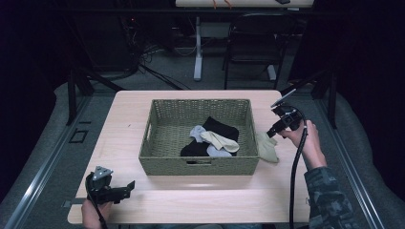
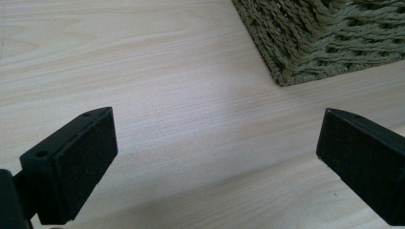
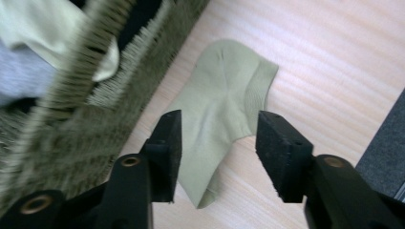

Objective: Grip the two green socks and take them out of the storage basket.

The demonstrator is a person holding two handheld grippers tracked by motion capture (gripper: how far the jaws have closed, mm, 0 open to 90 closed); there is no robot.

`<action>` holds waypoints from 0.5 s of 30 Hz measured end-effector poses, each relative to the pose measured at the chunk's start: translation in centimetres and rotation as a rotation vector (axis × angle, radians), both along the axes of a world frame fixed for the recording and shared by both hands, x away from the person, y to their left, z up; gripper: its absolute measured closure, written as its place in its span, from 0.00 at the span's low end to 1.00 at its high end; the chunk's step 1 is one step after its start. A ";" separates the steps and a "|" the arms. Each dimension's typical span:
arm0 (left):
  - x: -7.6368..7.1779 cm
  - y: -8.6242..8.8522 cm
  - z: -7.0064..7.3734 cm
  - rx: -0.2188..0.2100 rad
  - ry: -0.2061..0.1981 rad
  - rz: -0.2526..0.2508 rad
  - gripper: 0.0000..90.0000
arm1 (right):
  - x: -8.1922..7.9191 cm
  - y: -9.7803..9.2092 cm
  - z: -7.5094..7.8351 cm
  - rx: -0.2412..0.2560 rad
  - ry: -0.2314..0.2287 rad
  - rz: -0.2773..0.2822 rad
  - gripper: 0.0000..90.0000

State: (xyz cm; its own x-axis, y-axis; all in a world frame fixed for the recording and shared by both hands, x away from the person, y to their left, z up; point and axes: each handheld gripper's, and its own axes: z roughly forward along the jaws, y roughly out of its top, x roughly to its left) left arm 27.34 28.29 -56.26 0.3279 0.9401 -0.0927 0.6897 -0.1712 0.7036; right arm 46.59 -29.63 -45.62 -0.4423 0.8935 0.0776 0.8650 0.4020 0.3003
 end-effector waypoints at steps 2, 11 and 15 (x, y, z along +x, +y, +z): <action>0.0 0.0 0.0 0.000 0.000 -0.001 0.00 | 0.0 0.1 1.0 -0.004 -0.010 0.015 0.51; 0.0 0.0 0.0 -0.001 0.000 -0.002 0.00 | -0.4 1.3 4.4 0.030 -0.071 0.068 0.30; 0.0 0.0 0.0 -0.001 0.000 -0.001 0.00 | -0.6 2.5 5.9 0.040 -0.096 0.103 0.18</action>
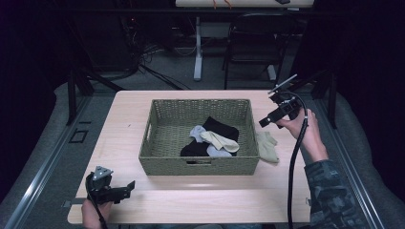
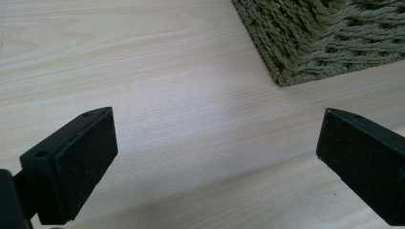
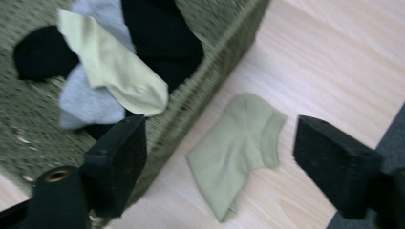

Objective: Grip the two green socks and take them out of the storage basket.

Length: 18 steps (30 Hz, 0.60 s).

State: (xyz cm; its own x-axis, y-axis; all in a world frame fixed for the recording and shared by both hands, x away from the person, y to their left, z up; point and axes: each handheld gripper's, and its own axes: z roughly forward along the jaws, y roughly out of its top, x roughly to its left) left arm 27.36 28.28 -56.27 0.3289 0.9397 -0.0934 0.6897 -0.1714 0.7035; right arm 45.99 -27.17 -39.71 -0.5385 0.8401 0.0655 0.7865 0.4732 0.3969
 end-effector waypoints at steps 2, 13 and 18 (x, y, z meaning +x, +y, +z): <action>0.0 0.0 0.0 0.000 0.000 0.000 0.00 | -0.1 0.8 0.5 0.009 -0.022 0.004 0.16; 0.0 0.0 0.0 0.000 -0.003 0.001 0.00 | 0.5 5.8 1.7 -0.002 -0.037 0.107 0.03; 0.0 0.0 0.0 -0.001 -0.003 0.001 0.00 | 0.8 7.5 1.4 0.001 -0.034 0.132 0.02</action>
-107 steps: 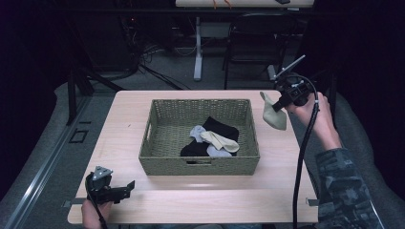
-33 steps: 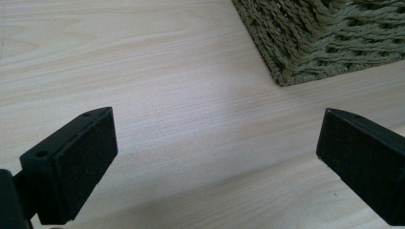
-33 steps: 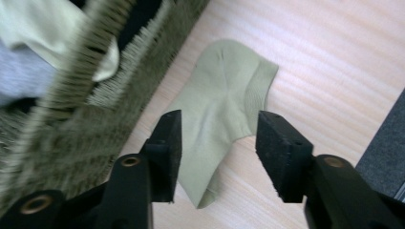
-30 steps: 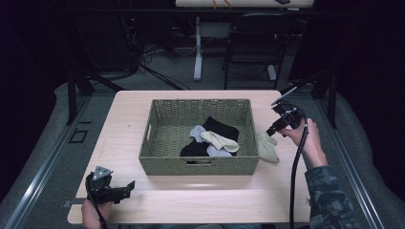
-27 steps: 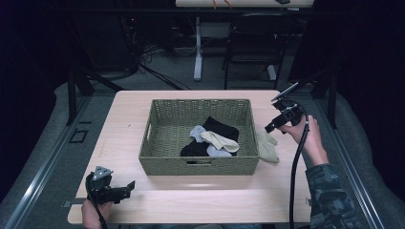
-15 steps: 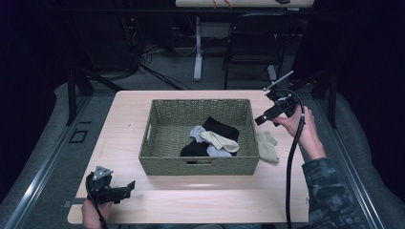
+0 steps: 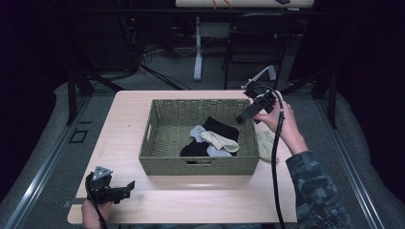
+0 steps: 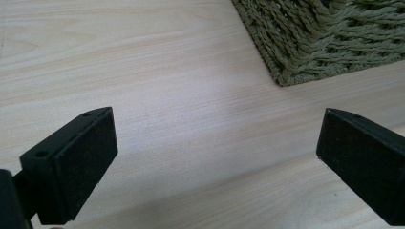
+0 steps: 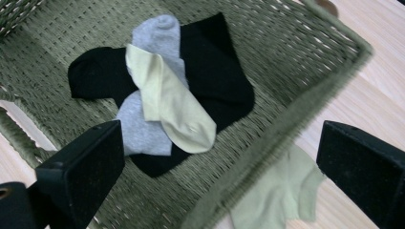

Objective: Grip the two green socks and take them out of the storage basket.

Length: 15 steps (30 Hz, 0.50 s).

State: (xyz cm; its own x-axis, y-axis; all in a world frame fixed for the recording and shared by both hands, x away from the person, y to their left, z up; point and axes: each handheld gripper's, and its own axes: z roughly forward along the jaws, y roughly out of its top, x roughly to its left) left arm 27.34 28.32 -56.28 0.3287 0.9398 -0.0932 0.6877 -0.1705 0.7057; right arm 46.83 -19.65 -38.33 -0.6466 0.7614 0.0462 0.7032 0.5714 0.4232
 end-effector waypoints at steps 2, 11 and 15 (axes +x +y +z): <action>0.0 0.0 0.0 -0.001 -0.001 -0.001 0.00 | 0.1 0.8 -0.1 -0.004 0.003 0.017 0.02; 0.0 0.0 0.0 -0.001 -0.001 0.000 0.00 | 0.8 3.8 -1.8 0.001 0.036 0.060 0.03; 0.0 0.0 0.0 0.000 -0.001 -0.001 0.00 | 1.1 4.6 -2.7 -0.004 0.053 0.073 0.03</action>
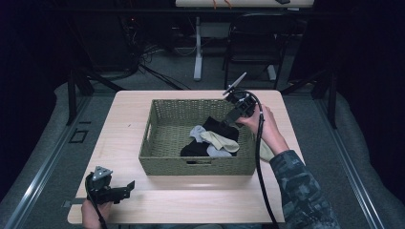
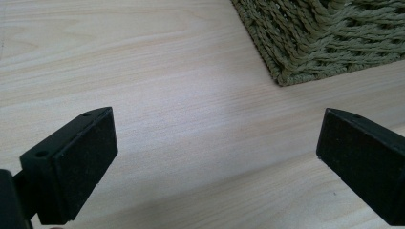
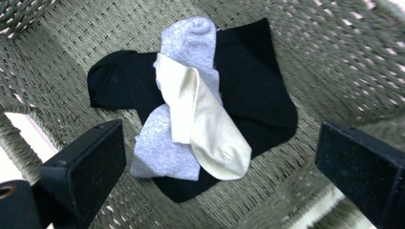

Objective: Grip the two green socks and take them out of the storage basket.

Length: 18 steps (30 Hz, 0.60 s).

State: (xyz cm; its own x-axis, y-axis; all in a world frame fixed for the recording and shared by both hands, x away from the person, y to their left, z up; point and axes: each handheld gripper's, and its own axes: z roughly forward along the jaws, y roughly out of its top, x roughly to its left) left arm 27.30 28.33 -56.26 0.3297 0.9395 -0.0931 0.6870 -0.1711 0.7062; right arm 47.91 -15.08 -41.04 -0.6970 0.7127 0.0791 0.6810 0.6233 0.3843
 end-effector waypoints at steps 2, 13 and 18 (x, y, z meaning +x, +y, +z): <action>0.0 0.0 0.0 0.000 0.000 0.000 0.00 | 0.1 0.4 -0.4 -0.003 0.011 0.005 0.04; 0.0 0.0 0.0 -0.001 0.000 -0.001 0.00 | 0.3 1.7 -3.2 -0.011 0.055 0.020 0.10; 0.0 0.0 0.0 -0.002 0.000 0.000 0.00 | 0.5 2.1 -4.2 -0.026 0.066 0.028 0.10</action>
State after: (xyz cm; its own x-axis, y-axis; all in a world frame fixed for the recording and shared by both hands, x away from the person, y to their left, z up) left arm 27.30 28.35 -56.27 0.3297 0.9393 -0.0950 0.6870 -0.1697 0.7066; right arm 48.42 -12.97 -45.25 -0.7107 0.6953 0.1071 0.6863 0.6520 0.3224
